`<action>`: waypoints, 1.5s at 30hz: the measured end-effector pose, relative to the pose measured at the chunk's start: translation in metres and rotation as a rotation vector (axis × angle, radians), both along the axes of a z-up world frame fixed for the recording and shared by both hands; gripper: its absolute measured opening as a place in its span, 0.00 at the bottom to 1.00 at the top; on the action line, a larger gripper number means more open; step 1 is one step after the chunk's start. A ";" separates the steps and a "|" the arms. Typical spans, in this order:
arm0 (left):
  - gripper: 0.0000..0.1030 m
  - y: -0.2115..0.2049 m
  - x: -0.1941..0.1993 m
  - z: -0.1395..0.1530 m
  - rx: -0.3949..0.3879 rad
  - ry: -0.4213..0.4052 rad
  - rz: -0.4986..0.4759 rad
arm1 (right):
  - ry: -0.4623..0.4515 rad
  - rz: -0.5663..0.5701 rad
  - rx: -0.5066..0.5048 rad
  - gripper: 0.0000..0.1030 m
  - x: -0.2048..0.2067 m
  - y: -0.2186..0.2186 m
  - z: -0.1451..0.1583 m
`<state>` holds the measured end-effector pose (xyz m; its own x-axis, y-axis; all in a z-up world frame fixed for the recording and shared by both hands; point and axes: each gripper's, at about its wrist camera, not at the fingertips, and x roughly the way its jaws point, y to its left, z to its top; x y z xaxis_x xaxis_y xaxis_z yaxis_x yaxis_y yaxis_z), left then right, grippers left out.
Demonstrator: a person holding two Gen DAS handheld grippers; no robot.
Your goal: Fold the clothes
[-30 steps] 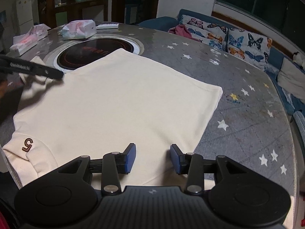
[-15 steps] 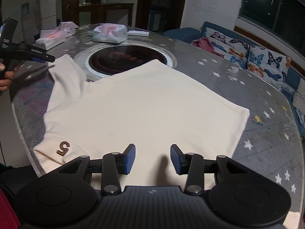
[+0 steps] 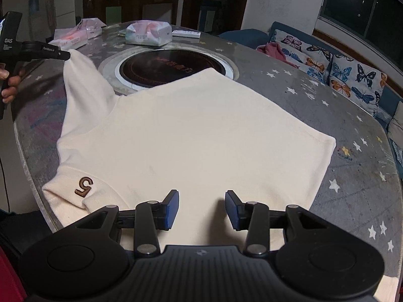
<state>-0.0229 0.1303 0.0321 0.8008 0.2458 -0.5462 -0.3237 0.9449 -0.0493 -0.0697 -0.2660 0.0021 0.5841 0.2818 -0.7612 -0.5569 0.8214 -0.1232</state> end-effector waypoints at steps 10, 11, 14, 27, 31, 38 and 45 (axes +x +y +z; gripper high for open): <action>0.04 0.010 0.010 -0.016 -0.054 0.048 0.011 | 0.001 0.141 0.059 0.39 -0.004 0.033 0.016; 0.04 0.011 0.010 -0.016 -0.062 0.048 0.011 | 0.003 0.169 0.061 0.38 -0.004 0.040 0.015; 0.04 0.013 0.011 -0.016 -0.084 0.048 0.012 | 0.004 0.260 0.062 0.37 -0.005 0.067 0.015; 0.32 0.020 0.003 -0.014 -0.157 0.051 0.024 | 0.040 0.426 0.070 0.32 -0.010 0.127 0.000; 0.28 0.018 0.006 -0.015 -0.154 0.042 0.028 | 0.022 0.408 0.076 0.32 -0.011 0.120 0.006; 0.04 0.013 0.009 -0.006 -0.195 -0.008 -0.011 | -0.007 0.345 0.092 0.32 -0.010 0.101 0.016; 0.04 -0.039 -0.002 0.058 -0.238 -0.162 -0.202 | -0.027 0.194 0.109 0.32 -0.001 0.063 0.023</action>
<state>-0.0249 0.0915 0.0903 0.9014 -0.0453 -0.4307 -0.1015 0.9447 -0.3118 -0.0709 -0.2028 0.0252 0.5304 0.4706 -0.7052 -0.7035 0.7084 -0.0564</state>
